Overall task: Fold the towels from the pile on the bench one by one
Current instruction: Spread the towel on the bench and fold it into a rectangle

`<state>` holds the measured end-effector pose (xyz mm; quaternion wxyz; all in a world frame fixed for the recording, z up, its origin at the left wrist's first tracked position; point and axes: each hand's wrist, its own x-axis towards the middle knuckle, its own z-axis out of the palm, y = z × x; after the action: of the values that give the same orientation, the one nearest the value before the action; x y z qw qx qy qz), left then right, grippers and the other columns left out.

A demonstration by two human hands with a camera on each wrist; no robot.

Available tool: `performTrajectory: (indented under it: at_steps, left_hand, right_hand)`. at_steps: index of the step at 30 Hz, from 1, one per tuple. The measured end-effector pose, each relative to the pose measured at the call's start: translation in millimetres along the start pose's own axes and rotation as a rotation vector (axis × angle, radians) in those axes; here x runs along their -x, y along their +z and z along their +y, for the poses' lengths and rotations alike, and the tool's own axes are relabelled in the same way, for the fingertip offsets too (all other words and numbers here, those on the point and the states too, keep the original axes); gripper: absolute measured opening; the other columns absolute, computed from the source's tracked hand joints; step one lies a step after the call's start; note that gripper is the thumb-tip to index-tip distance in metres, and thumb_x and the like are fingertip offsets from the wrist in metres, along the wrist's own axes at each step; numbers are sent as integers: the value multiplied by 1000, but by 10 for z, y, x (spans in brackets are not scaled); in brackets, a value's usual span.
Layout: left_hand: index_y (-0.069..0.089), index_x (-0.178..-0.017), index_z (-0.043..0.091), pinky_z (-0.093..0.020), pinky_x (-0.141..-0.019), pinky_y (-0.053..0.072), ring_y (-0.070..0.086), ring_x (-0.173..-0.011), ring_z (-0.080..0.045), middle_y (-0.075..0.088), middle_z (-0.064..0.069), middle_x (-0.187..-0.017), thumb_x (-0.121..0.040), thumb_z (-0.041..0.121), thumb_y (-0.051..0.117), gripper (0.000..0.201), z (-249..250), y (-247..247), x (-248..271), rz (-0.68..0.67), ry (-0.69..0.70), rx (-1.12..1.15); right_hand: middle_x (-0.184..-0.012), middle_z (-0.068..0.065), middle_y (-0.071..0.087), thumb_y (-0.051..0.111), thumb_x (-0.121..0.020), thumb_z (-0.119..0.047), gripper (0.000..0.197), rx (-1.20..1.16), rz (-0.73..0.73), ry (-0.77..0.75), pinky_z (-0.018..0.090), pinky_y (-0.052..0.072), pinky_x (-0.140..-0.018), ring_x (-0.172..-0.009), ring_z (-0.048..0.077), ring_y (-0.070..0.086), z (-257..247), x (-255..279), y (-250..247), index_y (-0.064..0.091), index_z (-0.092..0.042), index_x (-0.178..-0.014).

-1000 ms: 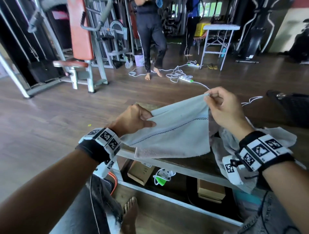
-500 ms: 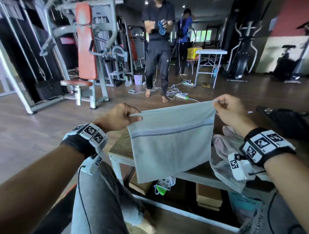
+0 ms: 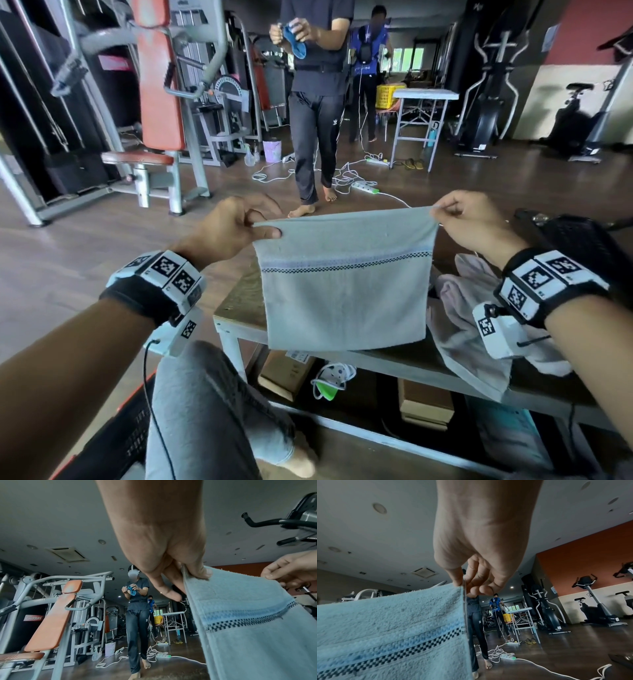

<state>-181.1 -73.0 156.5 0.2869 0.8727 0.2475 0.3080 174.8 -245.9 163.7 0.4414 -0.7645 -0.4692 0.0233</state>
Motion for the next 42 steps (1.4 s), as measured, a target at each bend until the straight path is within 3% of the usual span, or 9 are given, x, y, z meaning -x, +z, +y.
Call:
performTrajectory:
  at_steps: [3,7,10,17,21,26,30,34,42]
  left_hand:
    - [70,-87,15,-14,-64,42,48,-50,-5,62,5,-53,-62,38,81,36,-139,-44,-222,83,-103,-79]
    - [70,-69,2,-27,-53,44,45,-51,-7,64,-18,-63,-64,37,84,38,-255,-179,-546,182,-161,-172]
    - [72,-75,4,-8,-47,40,49,-46,2,63,-2,-63,-78,21,80,19,-268,-275,-713,280,-182,-196]
    - [74,-75,5,-28,-70,52,53,-64,-11,69,-14,-72,-69,28,85,26,-530,-216,-391,359,-152,-181]
    - [76,-72,13,-25,-52,51,58,-52,-6,71,2,-67,-64,27,87,19,-856,112,108,89,-183,-174]
    - [78,-89,25,-16,-74,52,67,-78,7,72,20,-84,-75,28,83,15,-1124,440,581,-457,-414,-266]
    - [75,-102,29,-18,-84,45,64,-94,4,67,24,-95,-81,38,76,23,-1199,491,677,-620,-482,-291]
    - [76,-97,27,-23,-76,51,67,-80,7,74,16,-92,-86,34,72,14,-1315,511,592,-512,-506,-227]
    - [74,-82,5,-21,-53,54,66,-62,-17,71,-7,-71,-80,11,75,7,-1744,719,106,-10,-568,-200]
  right_hand:
    - [-82,3,73,66,-92,-17,7,2,-48,31,38,58,-81,-78,19,70,-2,-261,160,70,-18,-86]
    - [-74,8,73,65,-92,-10,15,-103,-62,104,48,60,-85,-71,22,73,-58,-606,421,64,-17,-80]
    - [-78,6,74,64,-92,-9,13,-186,-6,96,49,60,-85,-76,20,76,-124,-804,530,64,-19,-84]
    - [-87,9,74,62,-94,-6,17,-265,14,-86,33,57,-74,-69,15,72,149,-586,748,62,-22,-88]
    - [-74,-9,69,67,-89,-12,12,-115,-342,-31,31,47,-63,-64,17,60,640,-114,939,63,-20,-81]
    - [-79,7,75,68,-91,-12,7,83,-808,61,19,48,-68,-81,26,71,1004,282,1099,67,-12,-83]
    - [-84,8,76,65,-93,-12,6,112,-935,164,27,54,-72,-81,21,74,1016,286,1155,67,-6,-92]
    - [-83,9,75,68,-91,-13,4,48,-849,197,32,56,-72,-76,21,72,1046,126,1260,69,-10,-88]
    - [-77,11,70,60,-89,-8,13,238,-468,71,29,42,-65,-79,27,63,939,-284,1794,67,-4,-79]
